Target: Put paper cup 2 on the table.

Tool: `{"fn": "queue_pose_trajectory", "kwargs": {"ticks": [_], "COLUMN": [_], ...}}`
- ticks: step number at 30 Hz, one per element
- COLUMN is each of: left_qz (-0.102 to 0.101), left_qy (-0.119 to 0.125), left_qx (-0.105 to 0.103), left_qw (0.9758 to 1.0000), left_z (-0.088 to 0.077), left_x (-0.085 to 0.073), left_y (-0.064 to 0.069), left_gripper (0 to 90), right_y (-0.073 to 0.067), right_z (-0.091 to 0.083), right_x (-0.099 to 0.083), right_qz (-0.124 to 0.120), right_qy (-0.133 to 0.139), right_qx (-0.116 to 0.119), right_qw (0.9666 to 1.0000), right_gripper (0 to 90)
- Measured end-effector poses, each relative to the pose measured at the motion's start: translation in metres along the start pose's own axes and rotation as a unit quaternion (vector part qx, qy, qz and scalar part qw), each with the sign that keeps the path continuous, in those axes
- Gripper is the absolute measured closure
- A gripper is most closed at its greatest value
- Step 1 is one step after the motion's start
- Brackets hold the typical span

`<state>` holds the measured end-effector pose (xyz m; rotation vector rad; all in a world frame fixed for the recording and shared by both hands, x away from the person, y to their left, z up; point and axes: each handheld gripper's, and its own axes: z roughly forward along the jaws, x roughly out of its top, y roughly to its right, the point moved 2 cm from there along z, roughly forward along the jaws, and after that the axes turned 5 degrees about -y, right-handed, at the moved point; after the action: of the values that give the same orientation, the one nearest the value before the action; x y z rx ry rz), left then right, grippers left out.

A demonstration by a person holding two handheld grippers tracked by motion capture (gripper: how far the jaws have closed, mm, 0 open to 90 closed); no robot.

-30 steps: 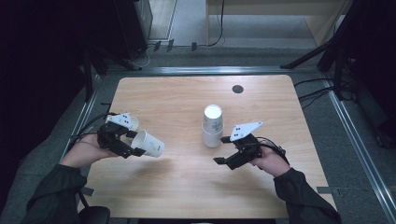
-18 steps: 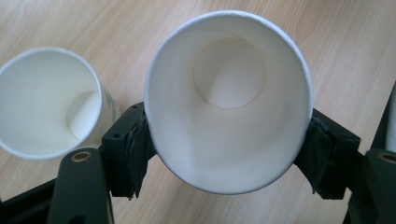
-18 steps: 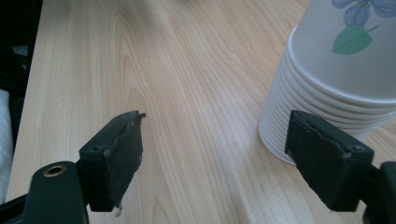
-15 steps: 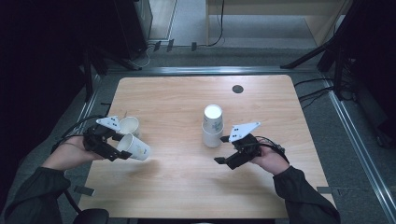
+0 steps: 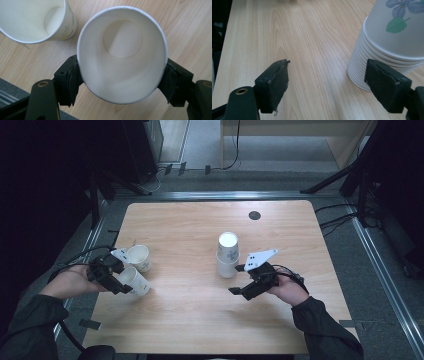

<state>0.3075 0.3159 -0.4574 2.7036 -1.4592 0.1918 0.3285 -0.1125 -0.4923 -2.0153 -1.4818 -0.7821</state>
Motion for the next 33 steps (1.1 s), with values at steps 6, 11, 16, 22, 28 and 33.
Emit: {"fn": "queue_pose_trajectory", "kwargs": {"ticks": [6,11,16,22,28,33], "left_qz": [0.004,-0.014,-0.021,-0.024,-0.027,-0.033], "left_qy": [-0.016,-0.023,-0.027,-0.036,-0.037,-0.033], "left_qx": [0.014,0.023,0.022,0.026,0.024,0.020], "left_qw": [0.9998,0.9994,0.9992,0.9987,0.9987,0.9987], "left_z": [0.006,0.011,0.014,0.017,0.020,0.021], "left_x": [0.004,0.005,0.006,0.008,0.010,0.011], "left_y": [-0.001,-0.008,-0.011,-0.011,-0.011,-0.011], "left_gripper": [26.2,25.9,25.3,24.0,22.0,20.1], "right_y": [0.001,0.001,0.001,0.001,0.001,0.001], "right_z": [0.000,0.000,-0.001,-0.001,0.000,-0.001], "right_x": [0.000,0.000,0.000,0.000,0.000,0.000], "right_qz": [0.000,0.001,0.001,0.000,0.000,0.000], "right_qy": [0.003,0.002,0.005,0.004,0.002,0.001], "right_qx": [-0.002,-0.001,-0.002,-0.002,-0.001,0.000], "right_qw": [1.0000,1.0000,1.0000,1.0000,1.0000,1.0000], "right_gripper": [20.0,20.1,20.0,20.0,20.1,20.1]}}
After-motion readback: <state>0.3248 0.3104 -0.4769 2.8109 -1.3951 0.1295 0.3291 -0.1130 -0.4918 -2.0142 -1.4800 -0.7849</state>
